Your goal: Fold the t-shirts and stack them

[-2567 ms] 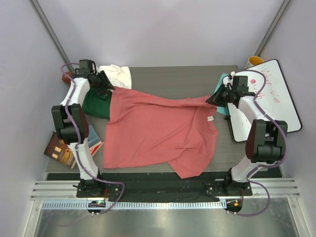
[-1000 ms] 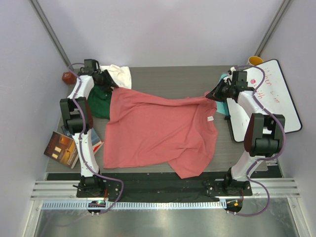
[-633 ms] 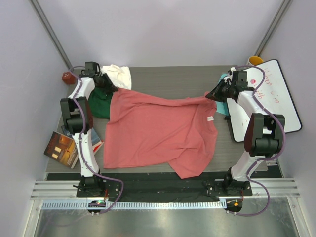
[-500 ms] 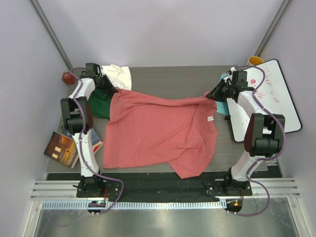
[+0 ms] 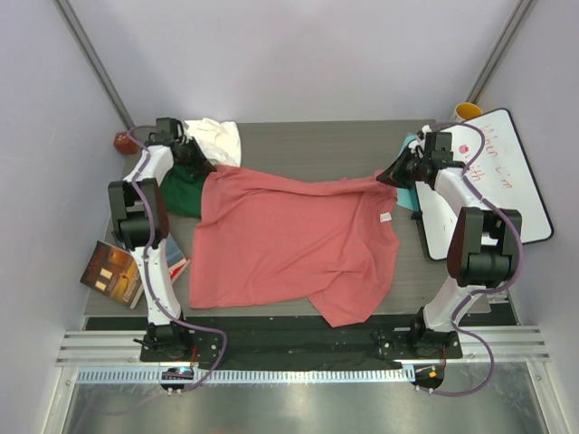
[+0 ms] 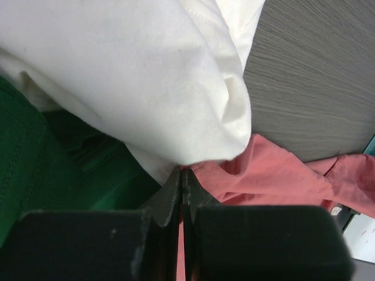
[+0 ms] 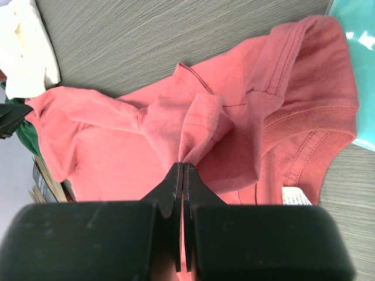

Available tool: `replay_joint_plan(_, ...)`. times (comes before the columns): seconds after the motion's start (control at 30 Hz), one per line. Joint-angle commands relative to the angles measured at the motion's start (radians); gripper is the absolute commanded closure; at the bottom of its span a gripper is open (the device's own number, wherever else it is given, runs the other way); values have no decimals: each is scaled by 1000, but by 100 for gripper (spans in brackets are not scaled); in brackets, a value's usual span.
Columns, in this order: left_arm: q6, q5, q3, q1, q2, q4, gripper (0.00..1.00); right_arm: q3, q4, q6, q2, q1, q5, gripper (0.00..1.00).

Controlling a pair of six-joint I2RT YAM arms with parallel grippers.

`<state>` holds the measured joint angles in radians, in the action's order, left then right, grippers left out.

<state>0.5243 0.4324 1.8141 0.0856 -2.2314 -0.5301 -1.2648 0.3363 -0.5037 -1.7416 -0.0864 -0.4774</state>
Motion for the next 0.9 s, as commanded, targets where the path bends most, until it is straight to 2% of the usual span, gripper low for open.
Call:
replay_joint_plan(0.0,11,32,-30,6,107,47,100,-1,-45,-4,53,2,-6,99)
replay_joint_plan(0.53,48,28,-156,6,254,108,100,-22,-39,14,65,2,-6,99)
replay_joint_plan(0.87,42,-73,-249,6,403,131,100,-91,9,40,97,2,33,99)
